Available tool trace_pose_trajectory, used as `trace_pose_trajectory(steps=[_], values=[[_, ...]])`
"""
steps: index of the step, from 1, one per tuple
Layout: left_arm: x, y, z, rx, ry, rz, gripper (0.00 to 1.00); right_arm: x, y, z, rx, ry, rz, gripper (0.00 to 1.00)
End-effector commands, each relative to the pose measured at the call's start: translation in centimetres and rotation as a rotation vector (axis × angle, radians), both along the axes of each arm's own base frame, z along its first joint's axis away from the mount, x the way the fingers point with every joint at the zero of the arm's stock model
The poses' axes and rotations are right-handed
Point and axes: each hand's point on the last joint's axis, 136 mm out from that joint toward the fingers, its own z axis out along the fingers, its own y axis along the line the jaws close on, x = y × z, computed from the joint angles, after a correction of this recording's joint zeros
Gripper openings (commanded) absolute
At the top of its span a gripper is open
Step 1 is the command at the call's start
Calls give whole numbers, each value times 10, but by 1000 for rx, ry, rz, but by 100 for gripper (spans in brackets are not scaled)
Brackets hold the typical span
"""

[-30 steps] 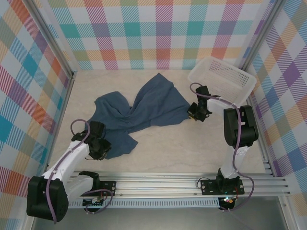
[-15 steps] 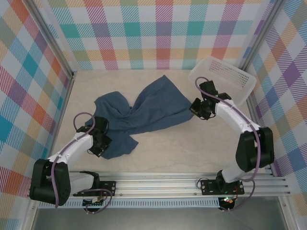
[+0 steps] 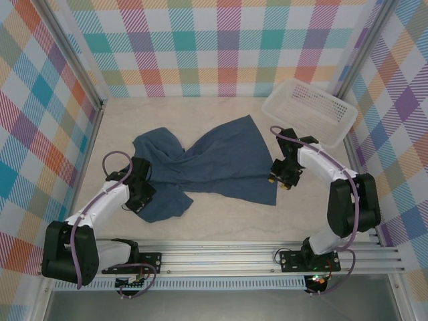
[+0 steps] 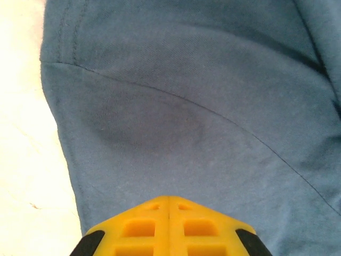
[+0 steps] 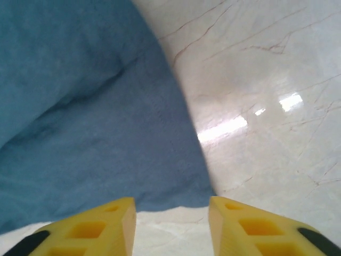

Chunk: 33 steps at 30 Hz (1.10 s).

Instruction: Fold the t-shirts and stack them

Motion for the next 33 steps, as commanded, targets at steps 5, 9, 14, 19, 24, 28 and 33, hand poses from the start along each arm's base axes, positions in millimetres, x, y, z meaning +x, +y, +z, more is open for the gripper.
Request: trace_pose_trajectory(steps=[5,9,14,19,24,28,33], values=[[-23,-1,21,-10,10,-46,10,-41,1,-15,59,-6,-54,20],[-34,-1,20,-20,21,-41,11,-64,7,-29,101,33,-37,29],[-38,-2,21,-32,24,-50,17,-61,8,-40,100,27,-17,35],[-43,-1,22,-27,39,-45,20,-55,12,-50,98,63,-20,31],[-39,2,22,-7,48,-36,28,-55,10,-63,84,86,-34,25],[-17,8,19,22,54,-25,31,-40,5,-60,39,43,-35,2],[22,26,4,60,82,-3,33,-27,-5,-47,-11,9,-29,0]])
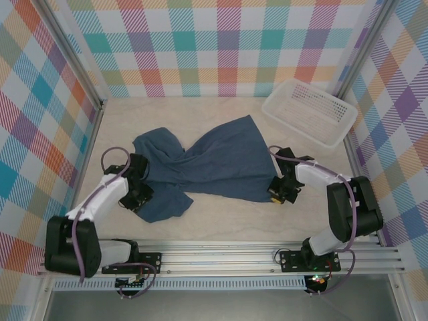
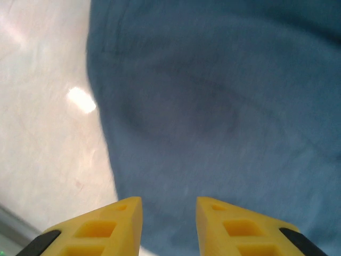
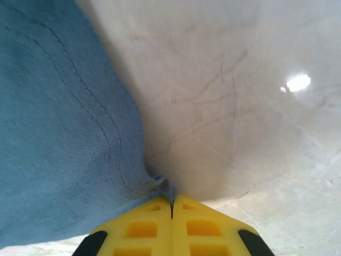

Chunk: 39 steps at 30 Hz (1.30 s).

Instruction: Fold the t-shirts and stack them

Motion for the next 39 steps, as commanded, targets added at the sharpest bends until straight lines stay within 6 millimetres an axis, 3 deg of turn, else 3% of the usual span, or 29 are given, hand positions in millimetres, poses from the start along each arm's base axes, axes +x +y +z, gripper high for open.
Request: trace_pose_trajectory(steps=[1,5,8,15,18,19,21,22,24,26,29,32,34,37,39], values=[[39,12,-4,31,-50,-21,33,16,-9,9,-42,-41,6,0],[74,-2,-39,-31,1,-68,25,28,-12,12,-27,-40,-5,0],[107,4,-49,10,-1,-72,15,43,-10,17,0,-53,-3,0],[216,-7,-52,-15,-72,-123,1,77,-6,18,17,-41,-9,0],[243,-7,-39,4,-85,-125,2,84,-7,16,12,-32,-16,0],[248,-6,-29,24,-97,-124,9,86,-7,16,13,-30,-14,0],[246,0,-6,77,-114,-121,35,89,-7,16,11,-31,-10,0],[241,3,5,102,-126,-122,43,90,-7,17,10,-32,-9,0],[223,5,32,144,-181,-136,50,90,-7,18,11,-33,-2,0],[195,2,40,118,-199,-139,48,89,-6,20,16,-34,3,0],[142,-1,22,67,-112,-144,45,86,-5,19,30,-36,4,0],[111,-10,-5,-26,-80,-125,42,84,-4,19,38,-36,8,0],[110,-16,-16,-84,-97,-95,42,82,-4,19,40,-37,12,0],[129,-23,-26,-115,-145,-81,41,80,-3,19,43,-38,16,0],[132,-23,-41,-113,-101,-76,37,80,-3,20,43,-39,17,0]])
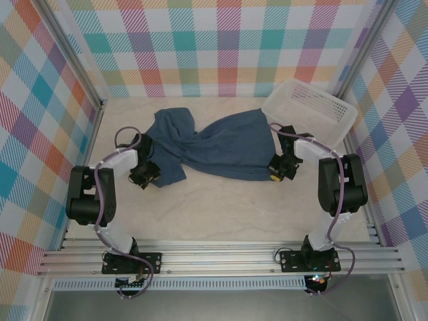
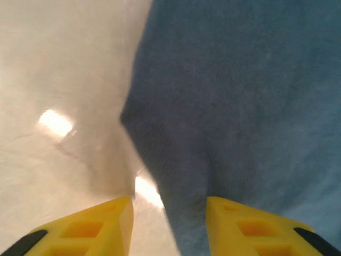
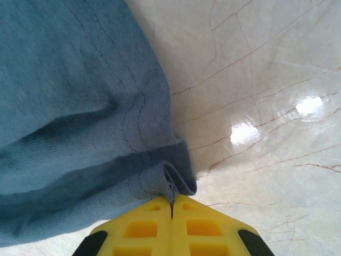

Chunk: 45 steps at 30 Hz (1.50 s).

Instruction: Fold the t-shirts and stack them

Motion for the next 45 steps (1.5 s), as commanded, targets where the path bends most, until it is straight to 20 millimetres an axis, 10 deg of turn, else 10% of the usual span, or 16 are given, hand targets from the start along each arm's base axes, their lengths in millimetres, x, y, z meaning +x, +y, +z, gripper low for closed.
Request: trace_pose_trajectory(steps=[1,6,18,28,39,45], values=[[22,-7,-12,-39,-27,21,34,-7,-1,8,13,-5,14,0],[14,6,1,62,-14,35,1,-9,-1,8,13,-10,10,0],[-40,8,67,198,275,-133,0,8,-1,12,-1,-58,61,0],[-96,-20,56,126,553,-355,0,12,-1,8,-10,-67,115,0],[15,-72,14,12,342,-346,30,9,-4,7,-23,-52,117,0],[15,-74,42,-7,302,-313,57,7,-5,8,-29,-49,114,0]])
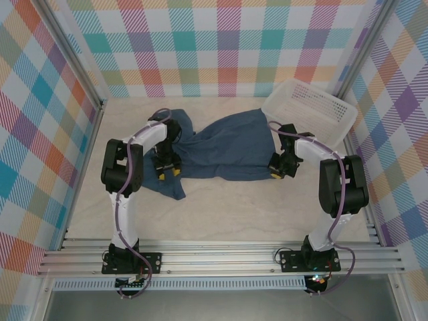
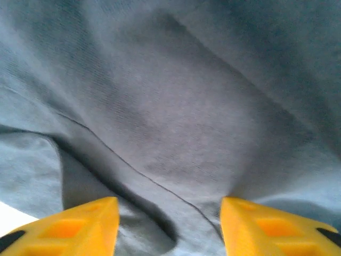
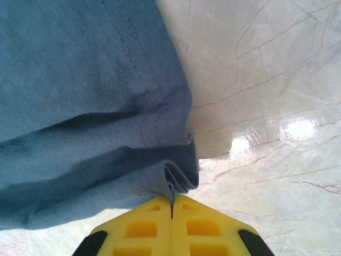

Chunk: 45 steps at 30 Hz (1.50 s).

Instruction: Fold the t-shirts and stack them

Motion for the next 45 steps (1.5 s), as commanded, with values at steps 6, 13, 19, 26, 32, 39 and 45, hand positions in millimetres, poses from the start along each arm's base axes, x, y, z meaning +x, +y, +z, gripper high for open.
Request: trace_pose_trajectory(steps=[6,13,19,26,32,39,45], values=[[-39,30,50,46,-142,111,47,-3,-5,2,-18,11,7,0],[-45,24,19,-82,-181,198,54,-3,-4,1,-13,11,11,0],[-22,25,6,-76,-254,225,54,-5,-3,0,-5,15,8,0],[-20,28,5,-71,-284,237,42,-5,-3,0,-5,16,11,0],[-28,32,7,-49,-269,234,34,-2,-2,1,-3,12,10,0],[-30,34,5,-37,-272,230,20,-2,-1,1,1,10,11,0],[-18,40,25,-8,-359,253,0,4,3,15,29,-54,23,0]])
